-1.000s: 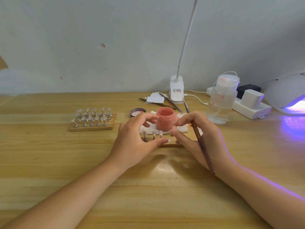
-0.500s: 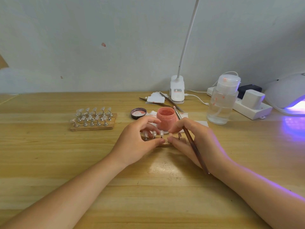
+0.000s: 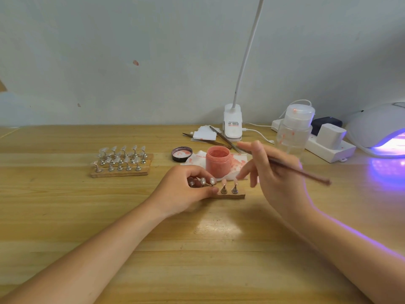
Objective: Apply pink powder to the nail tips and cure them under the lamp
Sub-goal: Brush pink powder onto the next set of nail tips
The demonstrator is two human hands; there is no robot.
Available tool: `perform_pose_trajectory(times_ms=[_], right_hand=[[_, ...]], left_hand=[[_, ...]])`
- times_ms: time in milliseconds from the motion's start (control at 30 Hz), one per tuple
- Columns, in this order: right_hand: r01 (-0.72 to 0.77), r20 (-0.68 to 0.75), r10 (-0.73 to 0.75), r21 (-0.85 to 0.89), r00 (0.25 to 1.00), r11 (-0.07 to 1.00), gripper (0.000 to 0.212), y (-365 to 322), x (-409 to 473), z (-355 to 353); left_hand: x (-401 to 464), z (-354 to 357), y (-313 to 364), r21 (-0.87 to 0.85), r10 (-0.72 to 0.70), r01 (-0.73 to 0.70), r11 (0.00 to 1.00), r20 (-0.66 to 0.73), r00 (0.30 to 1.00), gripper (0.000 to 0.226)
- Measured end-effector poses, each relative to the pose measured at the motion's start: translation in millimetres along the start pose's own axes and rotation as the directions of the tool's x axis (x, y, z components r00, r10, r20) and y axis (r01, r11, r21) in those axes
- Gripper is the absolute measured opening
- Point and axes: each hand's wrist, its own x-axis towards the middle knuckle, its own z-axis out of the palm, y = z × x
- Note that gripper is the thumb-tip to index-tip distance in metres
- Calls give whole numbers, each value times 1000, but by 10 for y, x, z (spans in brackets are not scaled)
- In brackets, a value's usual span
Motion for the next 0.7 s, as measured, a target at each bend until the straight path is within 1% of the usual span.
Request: perform_pose_trajectory(times_ms=[33, 100, 233, 367, 500, 700], right_hand=[[-75, 5, 75, 20, 997, 997, 30, -10, 55, -3], [-171, 0, 171, 21, 985, 985, 36, -17, 186, -14], [-253, -13, 252, -53, 968, 966, 35, -8, 504, -32], [-261, 31, 273, -205, 962, 943, 28, 48, 708, -18], [-232, 78, 263, -281, 962, 931, 34, 92, 795, 16], [-168, 102, 232, -426, 967, 889, 36, 131, 817, 89]], left_hand=[[0, 3, -6, 0, 5, -5, 1000, -7, 1000, 19], [4, 11, -14, 0, 13, -13, 1000, -14, 1000, 21], [3, 20, -40, -3, 28, -28, 1000, -15, 999, 23], [3, 28, -60, 14, 43, -42, 999, -27, 999, 24], [0, 29, -71, 30, 57, -56, 998, -26, 998, 25], [-20, 27, -66, 64, 97, -95, 993, -27, 995, 28]])
